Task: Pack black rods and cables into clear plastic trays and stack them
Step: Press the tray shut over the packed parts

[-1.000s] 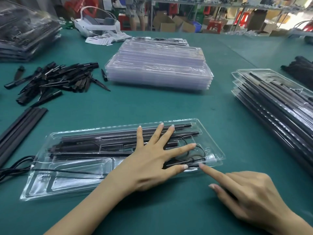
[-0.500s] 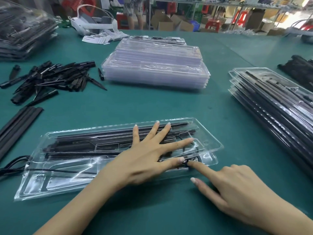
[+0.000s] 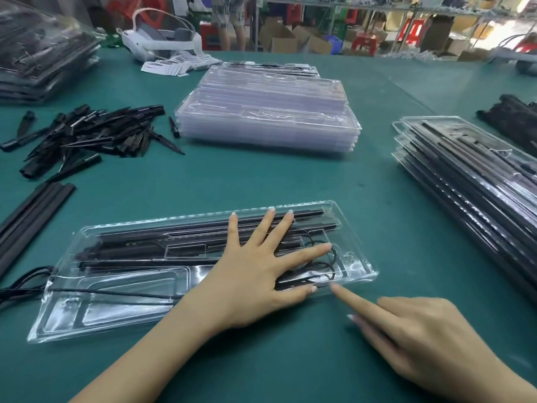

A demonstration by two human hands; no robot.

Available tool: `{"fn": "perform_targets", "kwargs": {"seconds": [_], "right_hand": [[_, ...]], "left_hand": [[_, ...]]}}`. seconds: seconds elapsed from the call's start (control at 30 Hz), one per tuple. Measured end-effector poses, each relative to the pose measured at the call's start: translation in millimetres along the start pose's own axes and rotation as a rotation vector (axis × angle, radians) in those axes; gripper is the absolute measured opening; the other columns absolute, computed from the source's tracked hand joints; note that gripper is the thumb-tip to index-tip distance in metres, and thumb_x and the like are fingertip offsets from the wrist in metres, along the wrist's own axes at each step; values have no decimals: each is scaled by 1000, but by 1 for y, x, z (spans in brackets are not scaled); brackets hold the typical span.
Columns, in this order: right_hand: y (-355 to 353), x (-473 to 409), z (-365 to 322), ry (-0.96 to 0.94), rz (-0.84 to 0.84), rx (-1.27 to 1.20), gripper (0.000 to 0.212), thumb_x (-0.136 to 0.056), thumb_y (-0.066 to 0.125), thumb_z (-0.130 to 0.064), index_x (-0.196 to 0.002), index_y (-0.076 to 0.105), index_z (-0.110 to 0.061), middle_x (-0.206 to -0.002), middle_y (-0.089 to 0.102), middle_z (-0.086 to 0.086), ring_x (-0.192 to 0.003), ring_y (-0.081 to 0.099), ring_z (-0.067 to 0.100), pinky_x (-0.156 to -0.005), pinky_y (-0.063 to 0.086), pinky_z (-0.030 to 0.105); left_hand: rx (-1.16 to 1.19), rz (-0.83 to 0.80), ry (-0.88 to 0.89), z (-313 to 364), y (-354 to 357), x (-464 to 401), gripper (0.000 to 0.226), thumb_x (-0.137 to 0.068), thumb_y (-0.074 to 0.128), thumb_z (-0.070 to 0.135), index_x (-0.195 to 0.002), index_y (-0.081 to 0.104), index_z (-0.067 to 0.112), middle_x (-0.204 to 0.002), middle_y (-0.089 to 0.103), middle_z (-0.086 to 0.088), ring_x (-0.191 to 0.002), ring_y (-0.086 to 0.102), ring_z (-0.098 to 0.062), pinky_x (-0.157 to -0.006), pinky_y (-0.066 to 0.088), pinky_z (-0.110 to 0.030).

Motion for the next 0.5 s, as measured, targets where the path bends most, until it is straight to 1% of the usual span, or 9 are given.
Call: {"fn": "perform_targets", "kwargs": {"seconds": [0.07,0.1,0.13,0.2,0.23,0.3,0.37,0.43,0.5], "right_hand": [[-13,11,8,3,168,-15,27,-91,52,-23,-106,73,-16,-53,46,-2,-41,42,16,-42,40,23],[-18,15,12,23,228,-26,25,-89,54,-20,-104,74,-14,-58,50,-1,-46,45,15,-49,41,21],[-21,16,16,50,263,-47,24,-89,56,-19,-104,74,-13,-65,57,1,-54,50,15,-56,44,22],[-19,9,20,86,256,-108,29,-90,56,-24,-111,70,-12,-92,67,4,-79,61,16,-75,48,26],[-15,1,19,84,206,-129,35,-90,55,-29,-118,66,-12,-109,66,4,-96,62,18,-85,48,30],[-2,-16,15,63,48,-122,51,-91,50,-42,-134,53,-14,-137,53,3,-126,50,18,-103,38,35],[11,-29,16,95,-132,-120,70,-90,40,-58,-146,33,-16,-152,34,-1,-141,29,11,-112,25,34],[23,-35,22,147,-280,-156,85,-86,25,-72,-151,8,-21,-157,11,-11,-144,5,-1,-117,8,29],[33,-35,28,165,-345,-166,85,-82,12,-78,-149,-5,-29,-156,-4,-18,-141,-10,-7,-118,-2,28]], "left_hand": [[9,-6,9,0,0,0,54,-80,13,80,-127,-15,75,-157,-23,4,-140,-33,-15,-106,-21,-64],[19,-10,15,0,0,0,56,-78,12,83,-127,-15,74,-157,-23,4,-140,-33,-15,-106,-22,-63],[33,-14,18,1,-1,0,58,-77,10,85,-127,-15,74,-156,-24,5,-139,-34,-15,-106,-23,-63],[46,-20,9,0,-1,1,58,-78,1,81,-131,-20,68,-155,-26,7,-138,-35,-11,-107,-24,-61],[36,-21,0,-2,0,2,61,-80,-3,76,-134,-25,61,-155,-27,10,-138,-35,-8,-108,-23,-59],[14,-27,-19,-6,1,2,69,-83,-2,69,-138,-35,43,-152,-30,16,-135,-36,-1,-111,-20,-56],[71,-27,-47,-9,0,1,82,-86,12,69,-142,-34,32,-152,-29,20,-135,-32,7,-113,-19,-51],[141,12,-85,-14,-6,1,94,-83,28,74,-144,-29,32,-154,-18,23,-136,-21,14,-115,-17,-44],[126,42,-99,-18,-12,1,98,-76,30,83,-145,-24,40,-153,-8,29,-137,-13,16,-118,-12,-40]]}}
Point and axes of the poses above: each hand's wrist, its own x-axis away from the middle knuckle, its own y-axis out of the palm, z = x × y, the point moved 5 cm from there along -x, towards the middle knuckle
